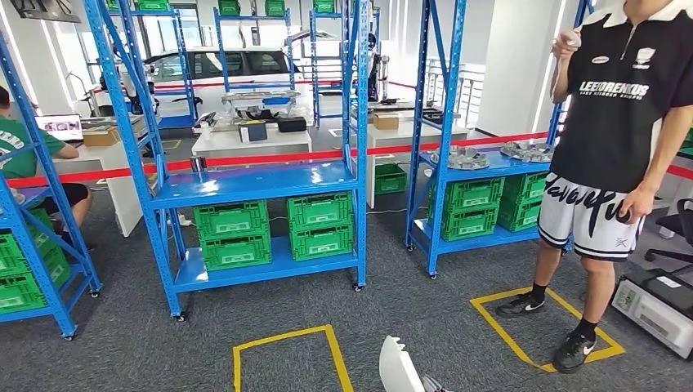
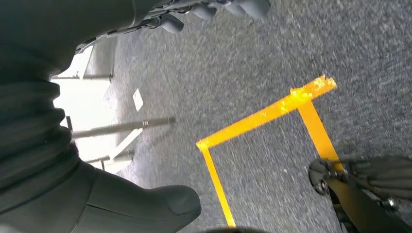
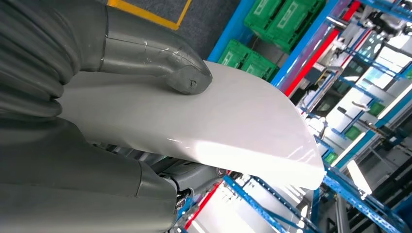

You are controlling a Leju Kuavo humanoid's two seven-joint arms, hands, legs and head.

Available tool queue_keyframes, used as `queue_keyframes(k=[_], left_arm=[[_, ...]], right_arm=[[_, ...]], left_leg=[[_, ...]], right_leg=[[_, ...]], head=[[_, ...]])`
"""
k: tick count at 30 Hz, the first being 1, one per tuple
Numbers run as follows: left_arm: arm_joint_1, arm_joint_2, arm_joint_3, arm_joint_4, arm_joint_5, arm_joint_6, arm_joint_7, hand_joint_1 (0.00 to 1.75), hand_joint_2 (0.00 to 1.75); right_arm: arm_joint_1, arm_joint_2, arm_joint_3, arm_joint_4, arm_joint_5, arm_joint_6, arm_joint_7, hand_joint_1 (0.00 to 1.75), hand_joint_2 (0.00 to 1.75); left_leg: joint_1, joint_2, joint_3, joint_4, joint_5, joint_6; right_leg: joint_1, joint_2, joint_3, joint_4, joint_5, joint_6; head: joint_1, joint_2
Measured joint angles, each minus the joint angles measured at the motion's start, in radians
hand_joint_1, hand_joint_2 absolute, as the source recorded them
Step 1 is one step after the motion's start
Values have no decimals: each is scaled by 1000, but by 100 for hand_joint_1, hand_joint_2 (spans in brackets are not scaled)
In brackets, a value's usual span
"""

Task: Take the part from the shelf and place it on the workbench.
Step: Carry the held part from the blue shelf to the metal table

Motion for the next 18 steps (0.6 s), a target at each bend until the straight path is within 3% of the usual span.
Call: queue_keyframes(k=[2, 4, 5, 6, 8, 9, 11, 12, 14, 16, 18], left_arm=[[0, 0, 0, -1, 0, 1, -1, 0, 175], [2, 0, 1, -1, 0, 1, -2, 0, 175], [3, 0, 1, -1, 1, 1, -3, 0, 175], [3, 0, 2, 0, 1, 1, -3, 0, 175], [3, -1, 3, 0, 2, 1, -3, 0, 175], [2, -2, 4, 0, 2, 0, -3, 0, 175], [2, -2, 6, -1, 2, 0, -4, 0, 175], [1, -1, 8, -1, 2, 0, -5, 0, 175], [-1, -1, 9, -1, 1, -2, -7, 0, 175], [-3, -1, 10, -1, -4, -7, -7, 0, 175], [-2, 0, 10, -1, -14, -15, -5, 0, 175]], right_arm=[[1, 0, -2, -1, 2, 1, 0, 175, 175], [4, 0, -3, -2, 2, 2, 1, 175, 175], [7, 0, -4, -2, 2, 2, 1, 175, 175], [9, 0, -5, -2, 3, 3, 1, 175, 175], [11, 0, -7, -2, 3, 4, 1, 175, 175], [11, 0, -7, -2, 3, 6, 1, 175, 175], [10, 0, -8, -2, 4, 9, 0, 175, 175], [11, 0, -9, -2, 4, 10, 0, 175, 175], [13, 0, -12, -2, 4, 10, 0, 175, 175], [17, 0, -15, -3, 4, 7, -1, 175, 175], [24, 0, -16, -6, 5, 0, -3, 175, 175]], left_leg=[[2, 27, -5, -6, 7, 13], [0, 54, -14, -4, 9, 18], [0, 67, -18, -1, 10, 19], [-1, 80, -22, 2, 10, 19], [-1, 103, -27, 11, 8, 15], [-3, 114, -29, 18, 5, 11], [-9, 131, -31, 27, 0, 2], [-11, 140, -31, 29, -1, -3], [-9, 150, -30, 29, -1, -14], [-5, 108, -43, 61, -27, -29], [0, 52, -83, 160, -90, -39]], right_leg=[[0, -40, -44, 91, -56, 7], [-2, -60, -105, 224, -117, 16], [-3, -62, -120, 262, -127, 19], [-4, -65, -117, 264, -118, 21], [-4, -88, -53, 157, -63, 21], [-2, -115, -14, 87, -41, 17], [2, -151, 29, 2, -21, 3], [5, -152, 29, -6, -23, -5], [3, -128, 23, -9, -14, -18], [-3, -108, 21, -15, -4, -29], [-7, -88, 17, -16, 3, -36]], head=[[1, 0], [1, 0], [1, 0], [1, 0], [1, 0], [1, 0], [1, 0], [0, 0], [0, 0], [0, 0], [0, 0]])
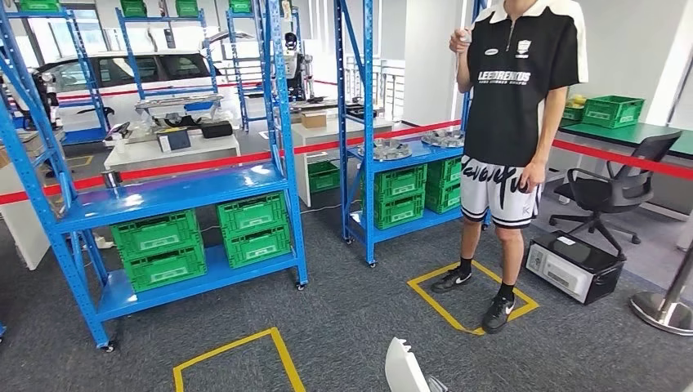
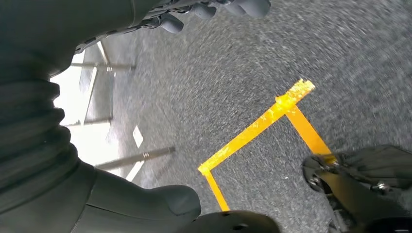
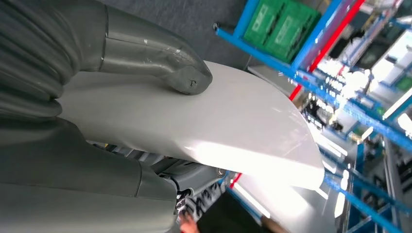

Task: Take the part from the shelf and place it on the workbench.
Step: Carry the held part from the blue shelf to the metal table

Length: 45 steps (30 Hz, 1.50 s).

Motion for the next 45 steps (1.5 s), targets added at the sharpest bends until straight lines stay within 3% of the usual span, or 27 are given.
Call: queue_keyframes(k=[2, 3, 5, 7, 9, 11, 12, 14, 16, 18, 19, 20, 22, 24, 26, 27, 29, 31, 33, 34, 35, 37, 39, 40, 42, 43, 45], left_arm=[[4, 0, 0, 1, -10, -5, 4, 0, 175], [6, 0, 0, 1, -16, -5, 5, 0, 175], [7, 1, 0, 1, -24, -5, 5, 0, 175], [7, 2, 0, 1, -28, -6, 4, 0, 175], [6, 2, -1, 2, -32, -8, 4, 0, 175], [5, 1, -2, 2, -36, -13, 5, 0, 175], [4, 0, -2, 1, -37, -14, 5, 0, 175], [4, -1, -2, 1, -37, -15, 4, 0, 175], [5, 0, -2, 1, -35, -13, 0, 0, 175], [6, -1, -2, 1, -35, -12, -8, 0, 175], [5, -1, -2, 1, -35, -11, -12, 0, 175], [4, -2, -2, 1, -36, -9, -15, 0, 175], [1, -2, -2, 0, -37, -5, -20, 0, 175], [0, -2, -2, 0, -38, -1, -24, 0, 175], [-3, -3, -2, 0, -39, 3, -27, 0, 175], [-5, -4, -2, -1, -39, 5, -29, 0, 175], [-8, -4, -2, -1, -38, 6, -31, 0, 175], [-8, -4, -2, 0, -38, 7, -31, 0, 175], [-6, -4, -2, 0, -40, 7, -33, 0, 175], [-6, -4, -2, 0, -41, 7, -35, 0, 175], [-7, -4, -2, 0, -42, 8, -36, 0, 175], [-9, -3, -2, 0, -44, 8, -38, 0, 175], [-11, -2, -2, 0, -45, 8, -39, 0, 175], [-12, -1, -2, 0, -46, 8, -39, 0, 175], [-15, -2, -3, 0, -52, 8, -38, 0, 175], [-17, -3, -3, 0, -55, 8, -38, 0, 175], [-18, -4, -4, -1, -58, 8, -39, 0, 175]], right_arm=[[17, 0, -2, -6, 4, -8, -1, 175, 175], [27, 0, -3, -11, 7, -12, -1, 175, 175], [46, 0, -7, -21, 13, -17, 2, 175, 175], [56, 0, -12, -29, 17, -19, 5, 175, 175], [64, 0, -15, -36, 18, -20, 6, 175, 175], [74, 0, -18, -42, 18, -19, 6, 175, 175], [79, 0, -20, -45, 18, -18, 6, 175, 175], [82, 0, -21, -49, 17, -14, 6, 175, 175], [81, 0, -22, -50, 17, -9, 6, 175, 175], [81, 0, -22, -50, 16, -5, 6, 175, 175], [81, 0, -23, -50, 16, -3, 6, 175, 175], [80, 0, -23, -50, 15, -2, 5, 175, 175], [77, 0, -23, -50, 15, 0, 3, 175, 175], [72, -1, -23, -50, 12, 0, 1, 175, 175], [70, -2, -23, -50, 8, 1, -2, 175, 175], [69, -2, -24, -50, 6, 1, -5, 175, 175], [64, -3, -23, -49, 1, 1, -8, 175, 175], [57, -3, -23, -49, -2, 1, -10, 175, 175], [56, -3, -23, -47, -3, 1, -9, 175, 175], [56, -3, -23, -46, -4, 1, -8, 175, 175], [56, -3, -23, -45, -5, 1, -7, 175, 175], [56, -3, -23, -45, -6, 0, -7, 175, 175], [54, -3, -23, -45, -6, 0, -7, 175, 175], [54, -3, -23, -45, -6, 0, -7, 175, 175], [55, -3, -23, -45, -6, 1, -7, 175, 175], [54, -4, -23, -44, -6, 2, -7, 175, 175], [48, -4, -23, -42, -7, 4, -7, 175, 175]], left_leg=[[4, -13, -48, 116, -48, -5], [5, -15, -55, 136, -47, -5], [9, -25, -20, 64, 10, -5], [15, -76, 41, -69, 62, -2], [17, -114, 67, -130, 72, 4], [15, -98, 68, -133, 75, 16], [15, -84, 68, -137, 79, 24], [17, -54, 67, -144, 86, 41], [12, -21, 63, -144, 86, 49], [8, 11, 60, -141, 86, 50], [7, 25, 58, -139, 85, 50], [7, 38, 58, -137, 85, 50], [4, 60, 57, -130, 80, 45], [0, 77, 58, -126, 76, 34], [-1, 94, 64, -129, 75, 24], [0, 90, 65, -127, 72, 17], [3, 45, 46, -83, 39, 5], [6, -5, -6, 33, -26, -3], [8, -14, -52, 132, -59, -5], [8, -16, -53, 134, -46, -5], [9, -20, -36, 96, -15, -4], [11, -60, 25, -40, 52, 3], [11, -99, 62, -125, 74, 11], [9, -103, 66, -133, 71, 16], [8, -81, 70, -140, 78, 29], [9, -68, 72, -145, 82, 36], [13, -39, 72, -153, 89, 48]], right_leg=[[-1, 25, -5, 1, 3, -1], [-1, 39, -6, 2, 4, 1], [-3, 66, -6, 5, 6, 5], [-6, 91, -11, 10, 7, 13], [-8, 115, -22, 11, 13, 30], [-10, 139, -31, 6, 23, 47], [-10, 131, -36, 10, 21, 53], [-7, 81, -68, 69, -16, 58], [-4, 33, -128, 200, -83, 62], [-4, 23, -164, 288, -110, 63], [-4, 20, -154, 277, -97, 62], [-3, 13, -122, 228, -71, 60], [2, -32, -39, 88, -24, 51], [8, -62, -2, 17, -13, 41], [10, -44, -7, 12, -10, 30], [8, -34, -7, 9, -5, 25], [1, -14, -8, 2, 5, 13], [-3, 6, -12, 0, 10, 7], [-3, 32, -16, 1, 12, 7], [-3, 45, -17, 2, 13, 7], [-4, 59, -17, 3, 14, 9], [-5, 82, -18, 7, 15, 15], [-7, 104, -25, 9, 18, 27], [-9, 115, -29, 8, 21, 35], [-13, 130, -36, 5, 29, 51], [-12, 114, -42, 13, 25, 56], [-9, 58, -81, 86, -19, 61]], head=[[0, 0], [0, 0], [0, 0], [0, 0], [0, 0], [0, 0], [1, 0], [1, 0], [2, 0], [2, 0], [2, 0], [2, 0], [2, 0], [1, 0], [1, 0], [1, 0], [1, 0], [0, 0], [0, 0], [0, 0], [0, 0], [0, 0], [0, 0], [0, 0], [-1, 0], [-1, 0], [0, 0]])
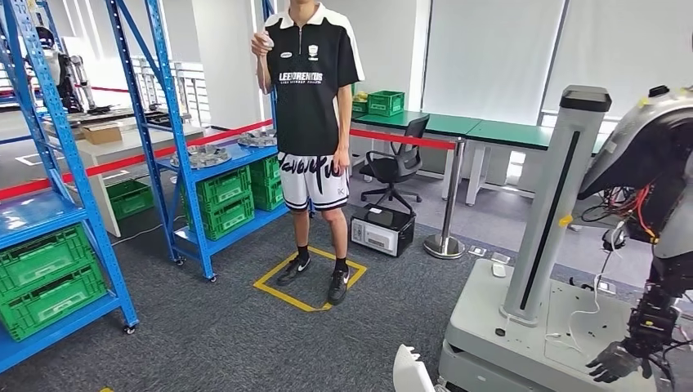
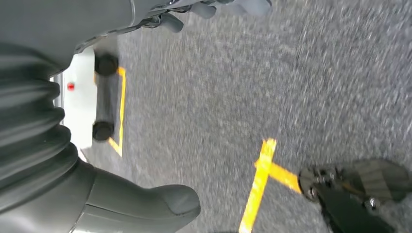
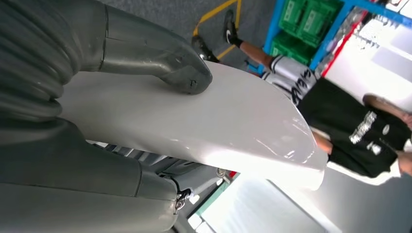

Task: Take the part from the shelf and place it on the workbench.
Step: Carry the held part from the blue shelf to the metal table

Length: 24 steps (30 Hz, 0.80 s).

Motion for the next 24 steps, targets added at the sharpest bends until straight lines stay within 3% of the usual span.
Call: queue_keyframes(k=[1, 2, 3, 4, 5, 6, 8, 9, 10, 12, 13, 15, 17, 18, 19, 20, 21, 22, 24], left_arm=[[0, 1, 0, 0, 0, 0, 0, 0, 175], [1, 1, 0, 0, 0, 1, 0, 0, 175], [1, 1, 0, 0, 1, 1, 0, 0, 175], [1, 1, 0, 0, 2, 1, 1, 0, 175], [1, 0, 0, 1, 2, 2, 2, 0, 175], [0, 0, 0, 1, 3, 3, 3, 0, 175], [-1, 0, 0, 0, 4, 9, 1, 0, 175], [-1, 1, 0, 0, 5, 12, 0, 0, 175], [-2, 2, 0, -1, 5, 15, -2, 0, 175], [-3, 2, 0, -1, 5, 19, -5, 0, 175], [-5, 2, 0, -1, 5, 21, -4, 0, 175], [-5, 2, 0, -1, 9, 23, -2, 0, 175], [0, 2, 0, 0, 16, 25, -1, 0, 175], [3, 2, 0, 0, 19, 26, -1, 0, 175], [6, 3, 1, 1, 21, 27, -1, 0, 175], [8, 3, 1, 1, 22, 29, -1, 0, 175], [9, 3, 2, 1, 23, 30, -2, 0, 175], [9, 3, 2, 1, 23, 30, -3, 0, 175], [8, 7, 3, 1, 23, 32, -4, 0, 175]], right_arm=[[-3, -1, 0, 2, 0, 1, 0, 175, 175], [-5, -1, 0, 4, 0, 2, 0, 175, 175], [-5, -2, 0, 7, 0, 2, 0, 175, 175], [-5, -4, 0, 9, -1, 2, 0, 175, 175], [-5, -5, 0, 11, -1, 2, 0, 175, 175], [-5, -6, 1, 12, -1, 2, 0, 175, 175], [-6, -6, 1, 12, -1, 0, 0, 175, 175], [-6, -6, 1, 12, -1, -1, 0, 175, 175], [-5, -6, 1, 12, -1, -3, 0, 175, 175], [-3, -6, 1, 12, -1, -4, 0, 175, 175], [-1, -6, 1, 12, -1, -4, 0, 175, 175], [2, -6, 1, 11, 0, -4, 0, 175, 175], [5, -6, 0, 11, 0, 0, -2, 175, 175], [6, -6, 0, 12, 0, 4, -2, 175, 175], [6, -6, 0, 12, 0, 9, -3, 175, 175], [7, -6, 0, 13, 0, 13, -4, 175, 175], [6, -6, 0, 15, 0, 16, -4, 175, 175], [3, -6, 0, 15, 0, 18, -5, 175, 175], [-8, -4, 1, 18, 1, 22, -8, 175, 175]], left_leg=[[-1, 15, -1, 0, 0, 3], [-2, 30, -3, 1, -1, 5], [-3, 44, -4, 2, -1, 5], [-3, 58, -5, 3, -2, 4], [-2, 72, -5, 5, -3, 3], [-2, 84, -5, 7, -5, 0], [-5, 104, -7, 17, -13, -10], [-7, 112, -7, 21, -18, -16], [-10, 120, -6, 22, -23, -22], [-10, 137, 5, 17, -27, -34], [-8, 132, 8, 20, -32, -40], [-5, 88, -11, 71, -69, -50], [-3, 38, -68, 196, -135, -55], [-4, 29, -99, 260, -159, -55], [-4, 24, -120, 299, -164, -53], [-5, 22, -126, 302, -149, -49], [-7, 17, -113, 264, -116, -42], [-9, 3, -86, 196, -73, -32], [-13, -39, -34, 68, -18, -13]], right_leg=[[2, -24, -32, 65, -34, 3], [2, -33, -65, 134, -65, 5], [1, -36, -89, 187, -82, 8], [1, -38, -95, 204, -80, 9], [0, -42, -80, 183, -61, 10], [0, -51, -47, 125, -32, 9], [1, -94, 27, -10, 12, 4], [3, -108, 49, -50, 20, -2], [5, -115, 57, -66, 19, -9], [6, -94, 56, -66, 20, -23], [5, -84, 56, -68, 22, -30], [0, -65, 57, -73, 30, -42], [-1, -44, 54, -74, 33, -48], [1, -31, 54, -73, 33, -49], [2, -17, 53, -73, 33, -49], [5, -3, 54, -72, 33, -49], [7, 11, 55, -72, 33, -49], [8, 24, 55, -72, 33, -49], [11, 46, 54, -71, 35, -46]], head=[[0, 0], [0, 0], [0, 0], [0, 0], [0, 0], [0, 0], [0, 0], [-1, 0], [-1, 0], [-2, 0], [-2, 0], [-6, 0], [-11, 0], [-13, 0], [-14, 0], [-15, 0], [-15, 0], [-15, 0], [-14, 0]])
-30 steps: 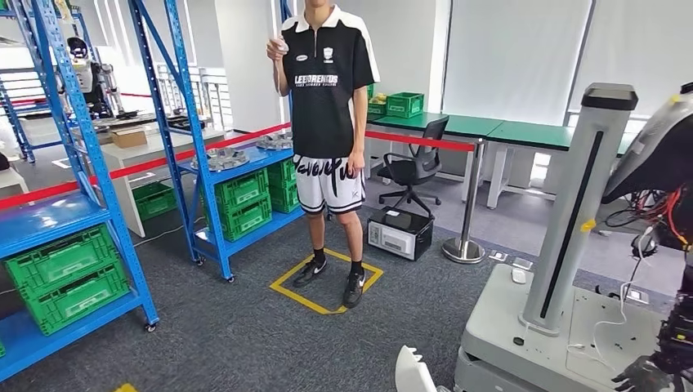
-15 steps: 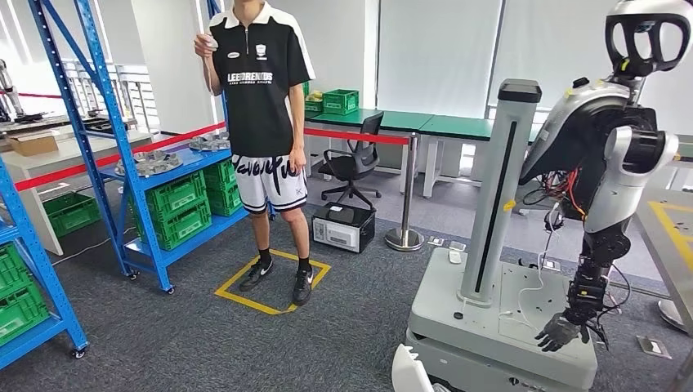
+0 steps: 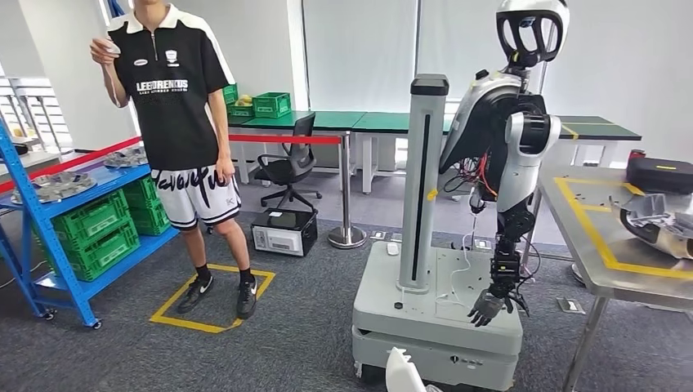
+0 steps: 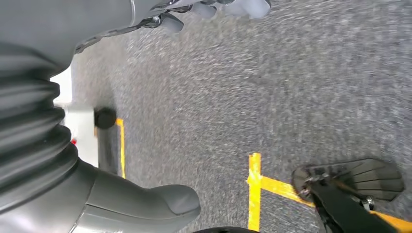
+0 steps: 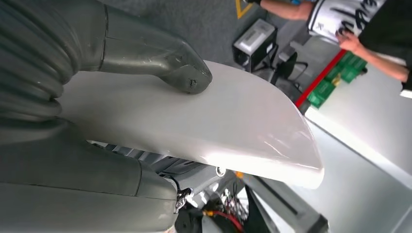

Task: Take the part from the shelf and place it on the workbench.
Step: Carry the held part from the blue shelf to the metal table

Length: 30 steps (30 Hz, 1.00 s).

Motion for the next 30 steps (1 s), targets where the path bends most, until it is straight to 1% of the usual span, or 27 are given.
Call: queue_keyframes(k=[1, 2, 3, 4, 5, 6, 8, 9, 10, 11, 12, 13, 14, 15, 16, 17, 19, 20, 22, 23, 24, 25, 26, 27, 28, 29, 30], left_arm=[[-1, 1, 0, 0, 0, 1, -1, 0, 175], [-2, 2, 0, 0, 0, 1, -1, 0, 175], [-3, 1, 0, 0, 1, 2, -2, 0, 175], [-5, -1, 1, 0, 3, 2, -1, 0, 175], [-5, -2, 1, 0, 5, 2, -1, 0, 175], [-4, -2, 1, 0, 7, 4, -2, 0, 175], [-1, -2, 1, 0, 9, 6, -2, 0, 175], [0, -2, 1, 0, 10, 6, -2, 0, 175], [0, -2, 2, 0, 11, 6, 0, 0, 175], [0, -3, 2, 0, 11, 6, 2, 0, 175], [0, -3, 2, 0, 12, 6, 4, 0, 175], [0, -3, 2, 0, 12, 6, 6, 0, 175], [-1, -3, 2, 0, 11, 6, 8, 0, 175], [-1, -2, 2, 0, 11, 6, 9, 0, 175], [-2, -1, 2, 0, 10, 6, 11, 0, 175], [-2, -1, 2, -1, 10, 6, 12, 0, 175], [-4, -1, 2, -1, 7, 6, 13, 0, 175], [-4, -1, 3, -1, 4, 6, 12, 0, 175], [-4, -1, 3, 0, -6, 6, 11, 0, 175], [-2, -2, 3, 0, -9, 6, 10, 0, 175], [-1, -2, 3, 0, -11, 4, 11, 0, 175], [1, -2, 3, 1, -13, 3, 13, 0, 175], [2, -2, 3, 1, -14, 1, 14, 0, 175], [3, -2, 3, 1, -16, -1, 16, 0, 175], [3, -2, 3, 1, -18, -1, 16, 0, 175], [3, -1, 3, 1, -19, -2, 16, 0, 175], [3, -1, 3, 1, -20, -2, 15, 0, 175]], right_arm=[[-6, 1, 1, 1, 0, 2, -1, 175, 175], [-10, 1, 2, 3, 1, 5, -2, 175, 175], [-13, 1, 2, 3, 1, 7, -3, 175, 175], [-15, 1, 3, 4, 2, 9, -3, 175, 175], [-17, 1, 3, 4, 2, 10, -4, 175, 175], [-22, 1, 4, 5, 3, 12, -3, 175, 175], [-33, 1, 6, 8, 4, 14, -2, 175, 175], [-36, 1, 7, 10, 4, 15, -2, 175, 175], [-38, 1, 7, 14, 4, 16, -1, 175, 175], [-39, 1, 7, 18, 3, 17, 0, 175, 175], [-41, 1, 8, 22, 3, 18, 1, 175, 175], [-45, 1, 9, 26, 2, 19, 2, 175, 175], [-50, 1, 11, 28, 2, 19, 2, 175, 175], [-54, 1, 13, 31, 1, 18, 2, 175, 175], [-57, 1, 15, 32, 0, 17, 2, 175, 175], [-59, 1, 17, 33, -1, 16, 2, 175, 175], [-58, 1, 18, 33, -4, 12, 2, 175, 175], [-57, 1, 18, 33, -6, 10, 2, 175, 175], [-54, 1, 19, 33, -9, 8, 3, 175, 175], [-52, 1, 20, 34, -10, 6, 4, 175, 175], [-48, 1, 20, 34, -11, 4, 5, 175, 175], [-43, 0, 21, 35, -11, 2, 5, 175, 175], [-37, 0, 21, 35, -11, -1, 5, 175, 175], [-32, 0, 21, 35, -12, -3, 5, 175, 175], [-29, 0, 21, 35, -12, -5, 5, 175, 175], [-27, 0, 21, 35, -12, -6, 5, 175, 175], [-28, 0, 21, 35, -12, -6, 6, 175, 175]], left_leg=[[-2, -14, 14, -36, 10, 5], [-4, -16, 19, -47, 9, 7], [-6, -7, 21, -51, 12, 7], [-4, 4, 24, -56, 17, 9], [-1, 16, 28, -64, 22, 12], [2, 29, 30, -70, 27, 16], [5, 58, 29, -75, 29, 23], [5, 73, 28, -73, 28, 25], [5, 88, 26, -70, 26, 24], [6, 102, 24, -67, 24, 23], [7, 115, 23, -63, 22, 20], [9, 128, 22, -57, 18, 16], [9, 139, 20, -50, 13, 10], [7, 149, 18, -42, 6, 4], [6, 158, 17, -37, 1, -3], [4, 166, 19, -35, -2, -10], [6, 181, 26, -37, -3, -22], [9, 172, 26, -32, -9, -28], [13, 124, 3, 24, -52, -36], [14, 94, -21, 82, -85, -39], [14, 76, -49, 147, -117, -39], [14, 67, -74, 201, -136, -39], [13, 63, -87, 228, -136, -37], [13, 59, -82, 215, -116, -35], [13, 52, -60, 167, -82, -30], [13, 34, -29, 98, -46, -25], [14, 10, -1, 33, -22, -21]], right_leg=[[-1, 10, -3, 0, 2, 4], [-3, 20, -6, -1, 5, 10], [-6, 30, -9, -4, 8, 17], [-7, 31, -11, -3, 10, 23], [-5, 17, -17, 5, 4, 28], [-2, -7, -31, 30, -12, 32], [1, -61, -84, 138, -72, 38], [-1, -74, -115, 203, -100, 43], [-4, -80, -137, 250, -115, 47], [-7, -84, -141, 263, -111, 50], [-10, -90, -125, 236, -90, 54], [-13, -103, -90, 177, -60, 57], [-14, -125, -53, 111, -38, 57], [-14, -142, -24, 58, -21, 54], [-12, -153, -8, 27, -15, 49], [-10, -154, -5, 18, -16, 41], [-8, -132, -9, 16, -10, 25], [-10, -122, -11, 14, -7, 19], [-14, -103, -13, 9, 0, 7], [-15, -94, -14, 8, 2, 5], [-14, -83, -16, 9, 3, 3], [-13, -71, -17, 9, 4, 2], [-12, -57, -18, 9, 5, 2], [-12, -43, -18, 9, 6, 2], [-12, -29, -18, 9, 7, 4], [-13, -16, -19, 9, 9, 7], [-13, -3, -20, 10, 11, 11]], head=[[0, 0], [0, 0], [0, 0], [-1, 0], [0, 0], [1, 0], [2, 0], [2, 0], [2, 0], [2, 0], [3, 0], [3, 0], [3, 0], [3, 0], [3, 0], [2, 0], [2, 0], [2, 0], [2, 0], [1, 0], [1, 0], [1, 0], [1, 0], [1, 0], [1, 0], [1, 0], [1, 0]])
